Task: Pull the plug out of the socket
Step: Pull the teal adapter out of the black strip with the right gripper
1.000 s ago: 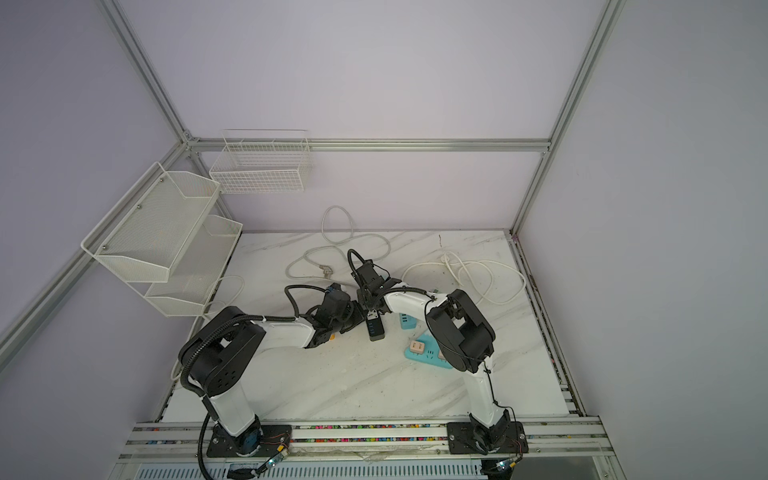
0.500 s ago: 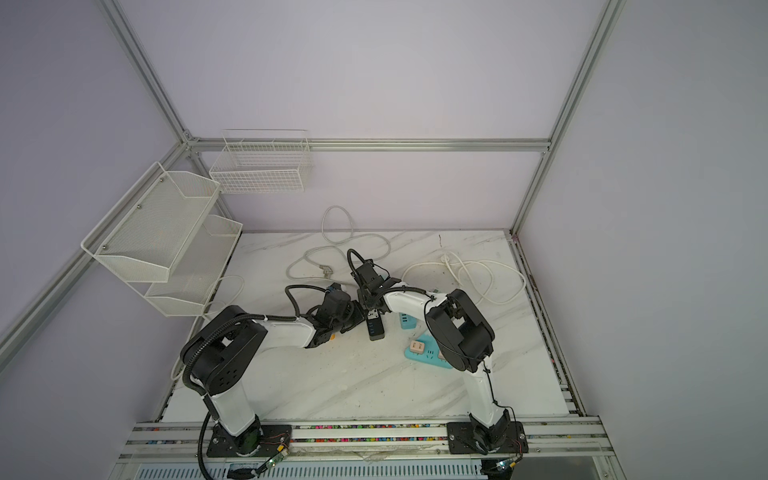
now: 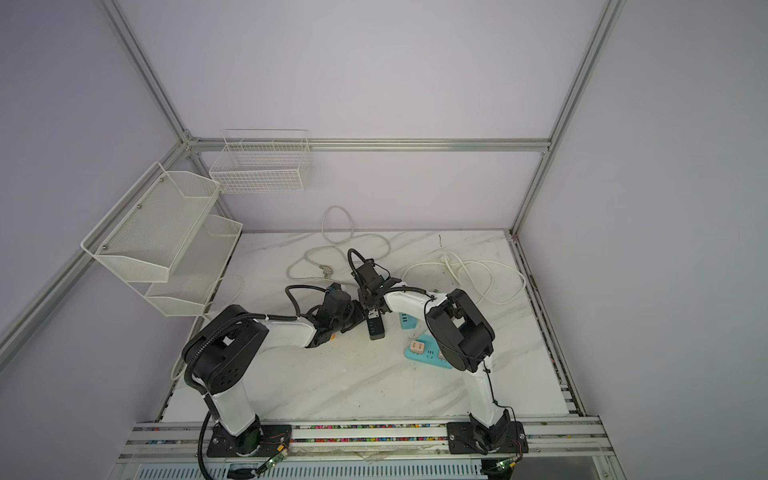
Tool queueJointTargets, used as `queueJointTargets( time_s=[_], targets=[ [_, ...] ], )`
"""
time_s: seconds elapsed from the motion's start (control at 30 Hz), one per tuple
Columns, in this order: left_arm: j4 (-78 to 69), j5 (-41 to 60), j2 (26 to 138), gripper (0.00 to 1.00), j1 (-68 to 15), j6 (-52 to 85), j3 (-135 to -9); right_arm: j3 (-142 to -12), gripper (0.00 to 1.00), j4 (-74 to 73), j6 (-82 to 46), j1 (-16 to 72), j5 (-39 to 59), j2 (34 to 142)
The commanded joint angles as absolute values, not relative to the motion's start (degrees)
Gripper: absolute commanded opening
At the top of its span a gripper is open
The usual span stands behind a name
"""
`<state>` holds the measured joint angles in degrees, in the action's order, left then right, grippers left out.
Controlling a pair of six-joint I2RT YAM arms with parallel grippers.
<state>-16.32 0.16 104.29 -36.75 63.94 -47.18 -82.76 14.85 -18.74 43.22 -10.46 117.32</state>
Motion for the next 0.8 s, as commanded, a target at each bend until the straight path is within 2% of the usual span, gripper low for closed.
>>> queueJointTargets(
  time_s=[0.0,0.23,0.57,0.77],
  targets=[
    [-1.1,-1.4,110.5,0.29,-37.4,62.5,-46.0,-82.7,0.07,10.0,-19.9,43.5,-5.5,114.1],
    [-0.5,-1.9,110.7,0.3,-37.4,62.3,-46.7,-88.5,0.06,13.6,-19.9,49.0,-10.6,119.5],
    [-0.8,-1.8,112.0,0.29,-37.6,63.1,-45.7,-84.6,0.05,12.1,-20.4,43.9,-8.0,115.1],
    [-1.2,-1.1,111.8,0.3,-37.9,62.3,-46.8,-90.1,0.05,14.5,-20.2,49.0,-10.6,120.4]
  ],
)
